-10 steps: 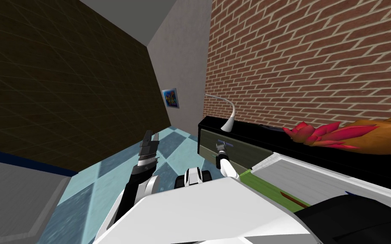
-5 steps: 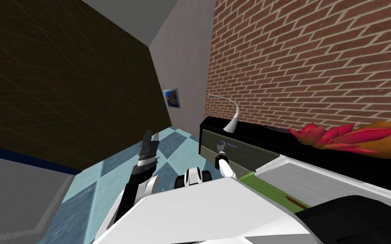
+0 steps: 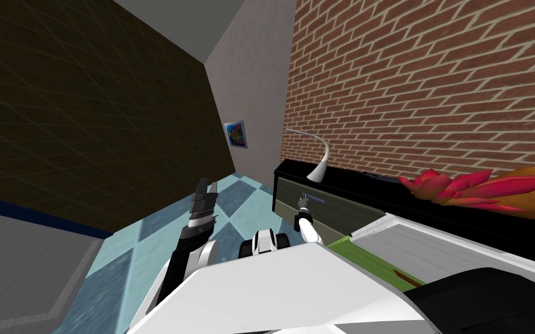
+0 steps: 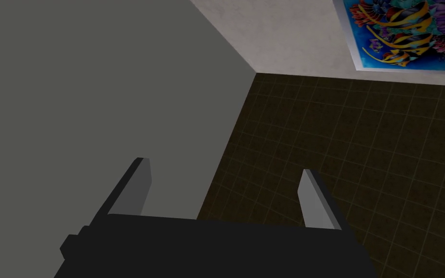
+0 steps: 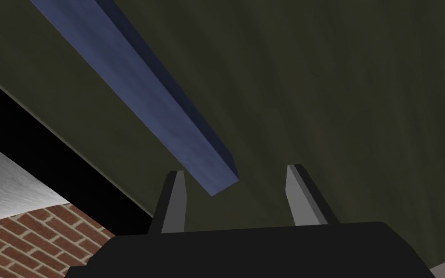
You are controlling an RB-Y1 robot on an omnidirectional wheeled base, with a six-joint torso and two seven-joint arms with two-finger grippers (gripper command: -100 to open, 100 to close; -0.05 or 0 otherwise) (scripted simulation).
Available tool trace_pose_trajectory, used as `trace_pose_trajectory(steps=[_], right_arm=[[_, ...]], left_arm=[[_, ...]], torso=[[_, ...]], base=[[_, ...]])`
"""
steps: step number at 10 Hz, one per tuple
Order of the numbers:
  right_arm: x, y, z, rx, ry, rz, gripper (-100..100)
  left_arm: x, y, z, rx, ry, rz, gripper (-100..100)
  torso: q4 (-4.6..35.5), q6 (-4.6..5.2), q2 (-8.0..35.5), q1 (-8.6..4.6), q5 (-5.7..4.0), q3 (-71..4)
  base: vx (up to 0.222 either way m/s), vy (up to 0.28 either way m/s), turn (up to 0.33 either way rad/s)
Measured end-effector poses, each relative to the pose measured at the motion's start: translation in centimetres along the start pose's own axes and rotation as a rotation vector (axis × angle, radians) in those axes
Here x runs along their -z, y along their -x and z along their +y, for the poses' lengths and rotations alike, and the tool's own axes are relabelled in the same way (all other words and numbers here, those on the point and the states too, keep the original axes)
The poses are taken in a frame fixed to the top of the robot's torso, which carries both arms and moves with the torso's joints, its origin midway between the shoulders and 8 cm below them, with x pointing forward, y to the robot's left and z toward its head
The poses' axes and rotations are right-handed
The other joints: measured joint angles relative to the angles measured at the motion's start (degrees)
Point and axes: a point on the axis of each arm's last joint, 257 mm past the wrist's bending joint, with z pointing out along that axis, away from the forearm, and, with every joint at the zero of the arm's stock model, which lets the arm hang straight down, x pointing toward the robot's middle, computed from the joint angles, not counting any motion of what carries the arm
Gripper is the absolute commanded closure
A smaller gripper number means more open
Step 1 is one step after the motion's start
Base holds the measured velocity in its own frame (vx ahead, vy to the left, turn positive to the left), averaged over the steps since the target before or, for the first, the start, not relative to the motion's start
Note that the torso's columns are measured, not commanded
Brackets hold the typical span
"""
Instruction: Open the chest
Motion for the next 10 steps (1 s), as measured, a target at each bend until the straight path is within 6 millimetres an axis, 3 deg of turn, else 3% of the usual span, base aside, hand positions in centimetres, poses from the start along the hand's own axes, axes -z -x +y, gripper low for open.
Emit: trace_pose_trajectory(steps=[4,5,10], right_arm=[[0.6,0.9,0.1,0.001,0.006,-0.01,100],[0.7,0.9,0.2,0.002,0.007,-0.011,-100],[-0.2,1.4,-1.4,0.047,0.0,-0.034,-100]], left_arm=[[0.0,0.0,0.0,0.0,0.0,0.0,0],[0.0,0.0,0.0,0.0,0.0,0.0,0],[0.0,0.0,0.0,0.0,0.0,0.0,0]], torso=[[0.0,0.0,0.0,0.07,0.03,0.0],[-0.1,0.0,-0.3,-0.23,-0.05,-0.2],[0.0,0.0,0.0,0.04,0.02,0.0]], base=[[-0.132,0.11,-0.026],[0.037,-0.023,-0.042],[0.116,-0.07,-0.033]])
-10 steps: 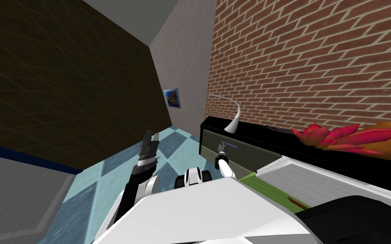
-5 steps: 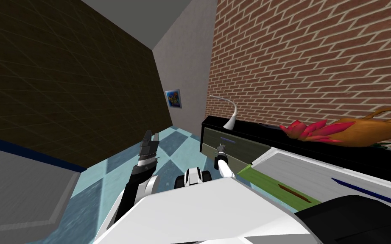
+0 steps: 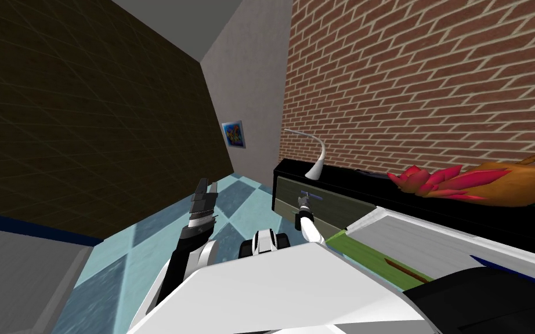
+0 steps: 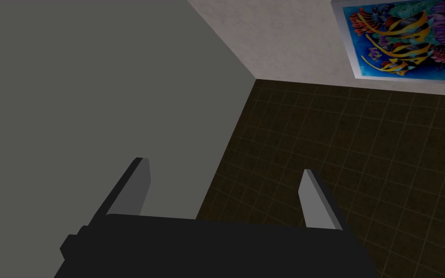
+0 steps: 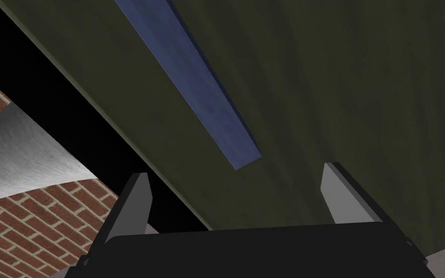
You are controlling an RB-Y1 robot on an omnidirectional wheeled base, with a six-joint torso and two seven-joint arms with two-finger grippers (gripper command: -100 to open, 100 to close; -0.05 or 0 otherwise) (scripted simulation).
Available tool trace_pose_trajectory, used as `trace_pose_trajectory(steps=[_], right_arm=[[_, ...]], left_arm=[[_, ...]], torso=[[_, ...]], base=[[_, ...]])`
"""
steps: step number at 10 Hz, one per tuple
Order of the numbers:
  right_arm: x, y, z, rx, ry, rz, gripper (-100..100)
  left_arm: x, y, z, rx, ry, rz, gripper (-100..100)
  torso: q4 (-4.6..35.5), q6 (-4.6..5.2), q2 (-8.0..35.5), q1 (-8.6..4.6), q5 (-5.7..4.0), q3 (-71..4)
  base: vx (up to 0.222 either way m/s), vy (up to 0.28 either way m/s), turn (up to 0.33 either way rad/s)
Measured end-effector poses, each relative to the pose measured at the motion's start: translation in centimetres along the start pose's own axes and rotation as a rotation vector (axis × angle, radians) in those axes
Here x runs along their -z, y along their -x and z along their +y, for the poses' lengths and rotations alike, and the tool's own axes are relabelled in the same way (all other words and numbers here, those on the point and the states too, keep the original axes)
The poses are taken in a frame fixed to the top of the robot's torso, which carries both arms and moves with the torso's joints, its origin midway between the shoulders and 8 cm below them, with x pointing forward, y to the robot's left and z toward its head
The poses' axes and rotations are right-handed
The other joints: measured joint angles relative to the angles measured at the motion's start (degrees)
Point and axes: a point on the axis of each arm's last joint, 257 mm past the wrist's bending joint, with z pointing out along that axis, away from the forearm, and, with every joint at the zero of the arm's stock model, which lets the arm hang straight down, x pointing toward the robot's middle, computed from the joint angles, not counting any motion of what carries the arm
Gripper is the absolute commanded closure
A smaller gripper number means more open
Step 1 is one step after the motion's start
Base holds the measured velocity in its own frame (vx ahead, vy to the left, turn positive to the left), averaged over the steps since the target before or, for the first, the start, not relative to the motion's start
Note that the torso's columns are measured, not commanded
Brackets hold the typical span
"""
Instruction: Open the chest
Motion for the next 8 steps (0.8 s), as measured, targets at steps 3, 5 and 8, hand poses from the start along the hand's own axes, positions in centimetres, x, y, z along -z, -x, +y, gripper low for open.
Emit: trace_pose_trajectory(steps=[3,5,8], right_arm=[[0.01,0.48,0.05,-0.005,0.009,0.0,-100],[-0.09,0.51,-0.08,-0.007,0.01,-0.001,100],[0.28,1.07,-0.07,-0.007,0.013,-0.009,100]], left_arm=[[-0.01,-0.01,-0.01,0.0,0.0,0.0,0],[-0.01,-0.01,0.0,0.0,0.0,0.0,0],[-0.02,-0.02,-0.01,0.001,0.0,0.0,0]], torso=[[0.0,0.0,0.2,0.11,0.03,0.1],[0.0,0.0,0.1,0.0,-0.02,0.0],[0.2,0.12,0.7,0.31,0.1,0.4]], base=[[0.086,-0.043,-0.017],[0.036,-0.021,0.001],[-0.143,0.105,-0.025]])
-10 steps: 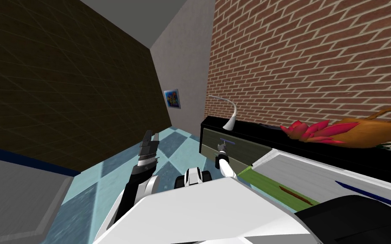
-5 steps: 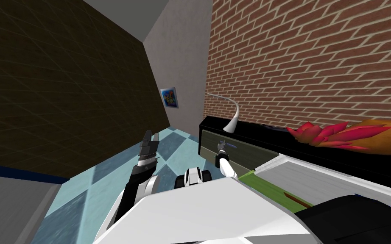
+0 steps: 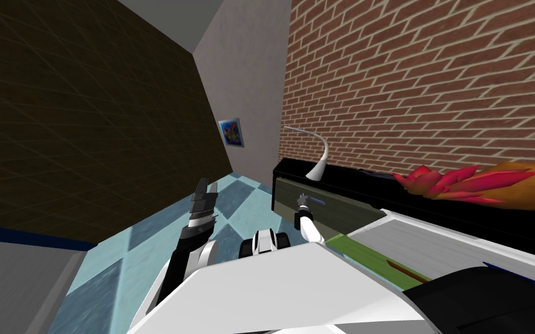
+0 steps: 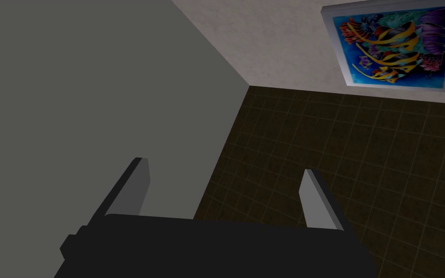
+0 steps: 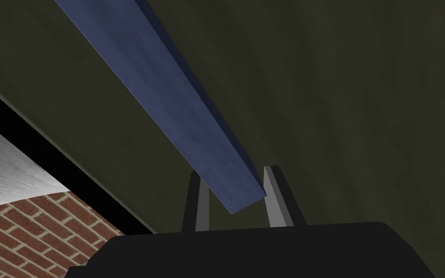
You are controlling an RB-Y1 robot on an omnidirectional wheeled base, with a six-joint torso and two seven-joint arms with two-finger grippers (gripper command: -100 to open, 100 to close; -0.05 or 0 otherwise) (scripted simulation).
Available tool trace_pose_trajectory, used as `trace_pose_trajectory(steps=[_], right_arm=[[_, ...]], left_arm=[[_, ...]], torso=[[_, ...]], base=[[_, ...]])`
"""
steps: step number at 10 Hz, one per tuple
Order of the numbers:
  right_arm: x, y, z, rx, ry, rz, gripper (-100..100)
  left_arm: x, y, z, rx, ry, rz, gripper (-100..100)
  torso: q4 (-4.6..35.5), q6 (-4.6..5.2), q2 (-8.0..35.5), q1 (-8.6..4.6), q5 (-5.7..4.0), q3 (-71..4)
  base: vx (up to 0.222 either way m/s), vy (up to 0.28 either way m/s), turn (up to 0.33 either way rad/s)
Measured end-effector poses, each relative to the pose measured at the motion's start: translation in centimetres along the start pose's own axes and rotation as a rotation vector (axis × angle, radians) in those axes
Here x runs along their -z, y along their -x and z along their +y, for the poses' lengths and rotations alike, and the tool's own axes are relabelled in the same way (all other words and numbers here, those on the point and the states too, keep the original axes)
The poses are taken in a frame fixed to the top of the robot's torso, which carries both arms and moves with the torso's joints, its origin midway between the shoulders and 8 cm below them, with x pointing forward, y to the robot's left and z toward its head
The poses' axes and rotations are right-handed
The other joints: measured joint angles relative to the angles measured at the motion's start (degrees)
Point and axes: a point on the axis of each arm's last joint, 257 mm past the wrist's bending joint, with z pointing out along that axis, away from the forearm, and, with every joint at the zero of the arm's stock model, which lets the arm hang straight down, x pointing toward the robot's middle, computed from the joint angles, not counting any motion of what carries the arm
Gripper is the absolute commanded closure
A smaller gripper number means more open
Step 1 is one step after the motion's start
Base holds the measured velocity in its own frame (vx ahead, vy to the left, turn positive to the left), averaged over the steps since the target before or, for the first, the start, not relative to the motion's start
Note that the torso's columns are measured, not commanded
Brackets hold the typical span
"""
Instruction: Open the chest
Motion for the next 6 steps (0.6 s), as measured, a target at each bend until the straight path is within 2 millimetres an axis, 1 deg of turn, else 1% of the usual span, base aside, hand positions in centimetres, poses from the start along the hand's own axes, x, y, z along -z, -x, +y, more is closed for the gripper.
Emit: trace_pose_trajectory(steps=[1,3,6], right_arm=[[0.23,0.09,0.19,0.001,0.004,0.0,100],[0.61,0.16,0.78,0.002,0.018,0.0,100],[1.03,0.67,0.85,0.001,0.018,-0.006,100]], left_arm=[[0.0,0.0,0.0,0.0,0.0,0.0,0],[0.0,0.0,0.01,0.0,0.0,0.0,0],[0.0,0.0,0.0,0.0,0.0,0.0,0]], torso=[[0.0,-0.02,-0.1,-0.09,0.04,-0.1],[0.1,0.04,-0.5,-0.38,0.12,-0.3],[0.0,0.0,-0.3,-0.18,0.08,-0.2]], base=[[-0.162,0.095,-0.02],[-0.091,0.058,0.001],[-0.152,0.099,-0.017]])
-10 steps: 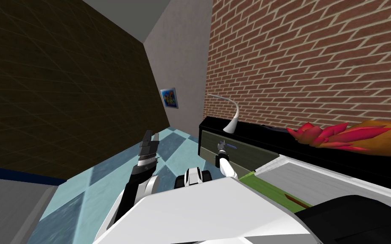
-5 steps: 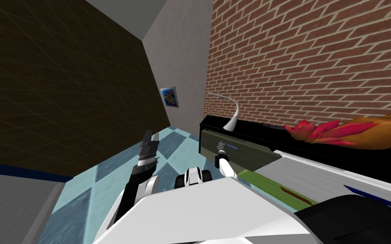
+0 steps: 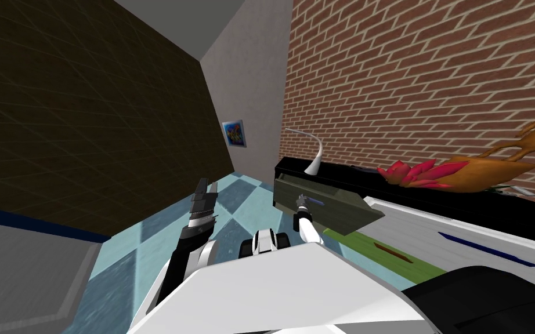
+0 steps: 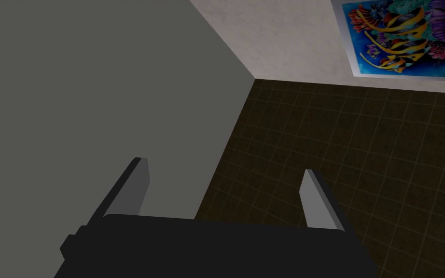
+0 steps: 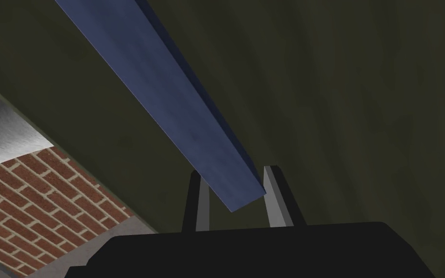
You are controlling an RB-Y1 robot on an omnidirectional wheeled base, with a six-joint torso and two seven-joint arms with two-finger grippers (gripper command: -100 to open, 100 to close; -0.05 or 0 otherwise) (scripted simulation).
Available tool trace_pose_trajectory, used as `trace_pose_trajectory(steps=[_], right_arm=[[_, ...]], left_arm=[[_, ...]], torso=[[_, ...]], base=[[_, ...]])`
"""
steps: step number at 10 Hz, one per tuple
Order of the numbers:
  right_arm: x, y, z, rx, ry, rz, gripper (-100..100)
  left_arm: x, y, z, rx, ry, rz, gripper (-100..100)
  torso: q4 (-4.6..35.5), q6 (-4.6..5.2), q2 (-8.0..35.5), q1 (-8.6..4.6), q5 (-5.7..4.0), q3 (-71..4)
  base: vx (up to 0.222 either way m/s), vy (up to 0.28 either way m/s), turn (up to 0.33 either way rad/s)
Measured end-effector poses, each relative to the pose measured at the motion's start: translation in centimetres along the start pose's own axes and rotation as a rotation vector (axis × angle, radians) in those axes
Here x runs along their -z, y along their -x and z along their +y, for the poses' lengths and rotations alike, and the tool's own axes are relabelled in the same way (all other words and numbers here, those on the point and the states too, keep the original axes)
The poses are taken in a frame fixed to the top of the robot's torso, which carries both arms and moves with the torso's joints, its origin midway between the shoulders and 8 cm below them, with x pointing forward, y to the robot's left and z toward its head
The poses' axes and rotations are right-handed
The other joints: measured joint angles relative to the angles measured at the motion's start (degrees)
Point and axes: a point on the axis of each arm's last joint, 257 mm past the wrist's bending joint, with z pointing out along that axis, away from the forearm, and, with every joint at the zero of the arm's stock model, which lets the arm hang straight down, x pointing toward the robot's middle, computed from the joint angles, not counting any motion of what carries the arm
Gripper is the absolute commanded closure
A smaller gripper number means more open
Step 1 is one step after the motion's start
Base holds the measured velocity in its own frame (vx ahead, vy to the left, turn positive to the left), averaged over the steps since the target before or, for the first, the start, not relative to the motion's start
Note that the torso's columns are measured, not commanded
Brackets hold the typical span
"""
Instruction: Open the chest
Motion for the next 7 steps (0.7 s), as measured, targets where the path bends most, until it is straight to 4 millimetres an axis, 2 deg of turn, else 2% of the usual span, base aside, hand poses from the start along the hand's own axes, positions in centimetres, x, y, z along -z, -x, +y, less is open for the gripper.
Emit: trace_pose_trajectory(steps=[2,3,7], right_arm=[[0.33,0.48,-0.11,-0.002,-0.003,-0.005,100],[0.49,0.36,0.3,-0.001,0.006,-0.003,-100],[0.98,1.05,0.1,-0.005,0.027,-0.01,-100]], left_arm=[[0.0,0.0,0.0,0.0,0.0,0.0,0],[0.0,0.0,0.0,0.0,0.0,0.0,0],[0.01,0.01,0.01,0.0,0.0,0.0,0]], torso=[[0.1,0.08,0.2,0.02,0.08,0.1],[0.1,0.05,-0.1,-0.16,0.09,-0.1],[-0.3,-0.17,-0.5,-0.2,-0.2,-0.3]], base=[[-0.142,0.088,-0.012],[-0.001,0.016,-0.069],[0.028,0.002,-0.06]])
